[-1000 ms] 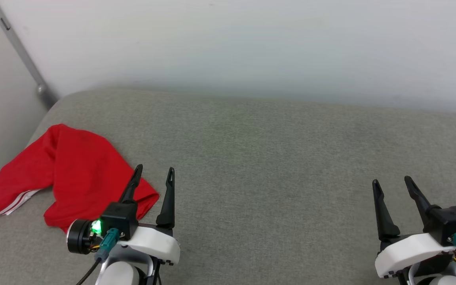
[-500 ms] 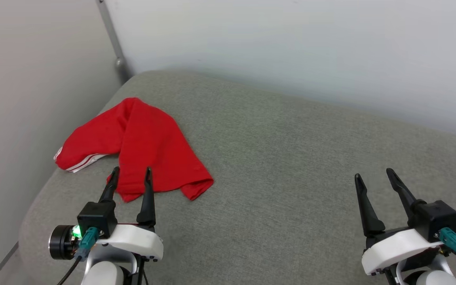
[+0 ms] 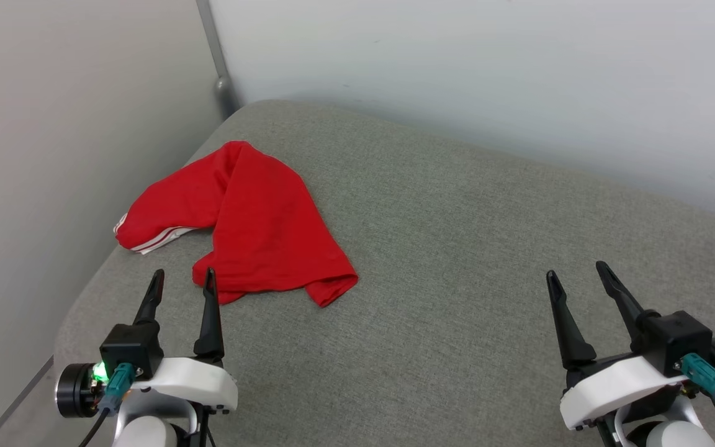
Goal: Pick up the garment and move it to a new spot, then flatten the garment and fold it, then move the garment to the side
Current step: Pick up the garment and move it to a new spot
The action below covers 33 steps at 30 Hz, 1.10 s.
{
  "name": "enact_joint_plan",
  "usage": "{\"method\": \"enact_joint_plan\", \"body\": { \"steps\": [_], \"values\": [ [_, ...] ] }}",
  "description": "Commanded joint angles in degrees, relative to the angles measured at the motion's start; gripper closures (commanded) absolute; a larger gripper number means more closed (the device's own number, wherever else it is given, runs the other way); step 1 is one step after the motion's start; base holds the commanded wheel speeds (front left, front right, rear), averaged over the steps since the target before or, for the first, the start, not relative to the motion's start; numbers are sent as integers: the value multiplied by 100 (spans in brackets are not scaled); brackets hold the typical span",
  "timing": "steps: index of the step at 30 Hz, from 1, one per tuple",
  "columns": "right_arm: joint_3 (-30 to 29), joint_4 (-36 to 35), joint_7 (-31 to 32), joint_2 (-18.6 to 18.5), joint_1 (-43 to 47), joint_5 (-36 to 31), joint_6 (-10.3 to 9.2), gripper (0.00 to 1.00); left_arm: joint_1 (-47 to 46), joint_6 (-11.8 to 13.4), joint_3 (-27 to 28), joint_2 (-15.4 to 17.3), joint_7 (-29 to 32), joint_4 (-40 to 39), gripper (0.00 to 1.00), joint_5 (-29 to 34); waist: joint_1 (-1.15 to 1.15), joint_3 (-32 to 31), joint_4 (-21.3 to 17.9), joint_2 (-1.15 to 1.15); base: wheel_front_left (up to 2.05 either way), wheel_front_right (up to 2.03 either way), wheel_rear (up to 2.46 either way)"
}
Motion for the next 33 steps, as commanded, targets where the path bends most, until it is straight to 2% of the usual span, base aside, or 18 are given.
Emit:
{"method": "enact_joint_plan", "body": {
  "steps": [1,4,8,11,16,20,27,33],
  "values": [
    [10,3,13,8,-78,26,-2,0,-69,26,23,19,-16,-32,0,35,0,9,-22,0,0,0,0],
    [12,-1,18,7,-102,47,-3,0,-154,37,89,23,-16,7,0,24,0,53,-101,0,0,0,0],
    [-32,-3,90,7,-224,79,-2,0,-497,-122,198,126,-11,242,0,-128,0,254,-338,0,0,0,0],
    [-31,-38,124,6,-388,29,-3,0,-1028,-269,331,338,177,529,0,-305,0,565,-617,0,0,0,0],
    [-22,-89,117,5,-727,-89,-2,0,-1997,-497,558,885,789,1055,0,-601,0,1213,-1179,0,0,0,0],
    [-15,-61,63,5,-917,-76,-3,0,-2664,-642,630,1410,1565,1567,0,-847,0,1687,-1598,0,0,0,0],
    [24,88,-60,6,-1211,27,-2,0,-3305,-758,514,2323,3506,2509,0,-1436,0,2308,-2105,0,0,0,0],
    [94,235,-208,6,-1380,86,-2,0,-3222,-772,280,2706,4814,2938,0,-1876,0,2541,-2279,0,0,0,0]
  ]
}}
